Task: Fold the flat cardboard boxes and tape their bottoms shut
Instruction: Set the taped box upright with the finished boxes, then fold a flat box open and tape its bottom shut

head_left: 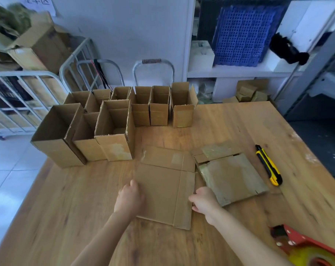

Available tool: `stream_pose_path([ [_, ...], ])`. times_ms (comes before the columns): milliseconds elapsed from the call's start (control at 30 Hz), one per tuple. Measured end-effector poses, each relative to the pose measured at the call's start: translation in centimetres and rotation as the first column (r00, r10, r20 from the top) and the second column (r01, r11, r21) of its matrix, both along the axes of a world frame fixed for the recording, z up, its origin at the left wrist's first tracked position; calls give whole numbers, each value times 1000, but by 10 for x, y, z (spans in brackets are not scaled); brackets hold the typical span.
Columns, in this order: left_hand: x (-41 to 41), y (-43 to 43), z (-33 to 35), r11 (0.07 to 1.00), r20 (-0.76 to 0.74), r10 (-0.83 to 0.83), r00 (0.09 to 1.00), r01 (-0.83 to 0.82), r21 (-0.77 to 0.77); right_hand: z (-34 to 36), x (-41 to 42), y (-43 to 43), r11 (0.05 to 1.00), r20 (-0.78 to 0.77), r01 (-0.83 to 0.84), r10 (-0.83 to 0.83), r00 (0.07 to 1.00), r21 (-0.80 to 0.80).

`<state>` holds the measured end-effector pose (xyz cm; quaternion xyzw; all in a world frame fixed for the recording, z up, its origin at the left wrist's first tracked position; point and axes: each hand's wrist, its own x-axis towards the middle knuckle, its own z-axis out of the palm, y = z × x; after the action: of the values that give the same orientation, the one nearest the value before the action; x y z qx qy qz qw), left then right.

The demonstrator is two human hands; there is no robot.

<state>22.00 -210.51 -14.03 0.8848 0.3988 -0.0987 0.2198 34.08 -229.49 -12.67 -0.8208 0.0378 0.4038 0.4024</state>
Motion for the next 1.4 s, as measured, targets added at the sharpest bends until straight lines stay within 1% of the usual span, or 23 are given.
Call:
stream_pose_path([
  [133,-16,-12,10,998,-20,50,999,-50,23,9,-10,-14,995,-78,36,-29,997,97],
  [233,-33,-26,19,996,-39,86,996,-85,25,23,-20,-26,986,-67,15,-4,998,168],
  [400,-62,-64,35,984,-51,172,984,-175,-40,47,-34,-48,946,-103,-2,37,994,323],
  [433,-67,-73,39,984,-54,172,984,-174,-32,52,-37,-54,938,-84,-36,69,994,345],
  [500,-74,-93,48,989,-69,149,986,-149,13,61,-39,-67,925,49,-177,170,984,335],
  [567,-76,-112,59,989,-44,143,989,-141,41,70,-41,-80,908,221,-312,256,941,279],
  [667,-74,-139,78,988,85,144,986,-148,44,87,-45,-102,886,436,-406,281,855,225],
  [733,-71,-158,90,985,184,161,970,-171,39,98,-45,-117,878,576,-454,293,763,154],
  [800,-66,-177,103,980,275,187,943,-199,14,110,-45,-133,864,676,-499,329,660,67],
  [867,-61,-195,117,969,364,244,899,-236,-67,121,-45,-148,845,737,-535,364,570,-4],
  [933,-55,-207,130,946,441,324,837,-273,-178,128,-48,-160,824,757,-565,393,522,-38],
  [967,-52,-213,136,928,481,369,795,-288,-236,131,-52,-167,812,758,-582,408,509,-46],
  [1033,-46,-216,142,865,549,495,674,-324,-382,132,-56,-173,767,750,-637,464,471,-74],
  [1067,-44,-217,144,832,557,546,626,-325,-450,131,-59,-177,744,749,-661,492,443,-97],
  [1100,-43,-217,145,811,550,570,610,-315,-493,131,-60,-180,727,747,-678,511,426,-111],
  [1167,-42,-215,141,808,531,566,631,-297,-508,133,-62,-186,718,736,-691,514,441,-87],
  [1267,-45,-212,135,783,507,591,628,-296,-546,138,-62,-188,714,670,-700,526,524,-12],
  [1400,-52,-207,135,769,481,582,656,-253,-587,142,-62,-189,774,569,-632,506,649,33],
])
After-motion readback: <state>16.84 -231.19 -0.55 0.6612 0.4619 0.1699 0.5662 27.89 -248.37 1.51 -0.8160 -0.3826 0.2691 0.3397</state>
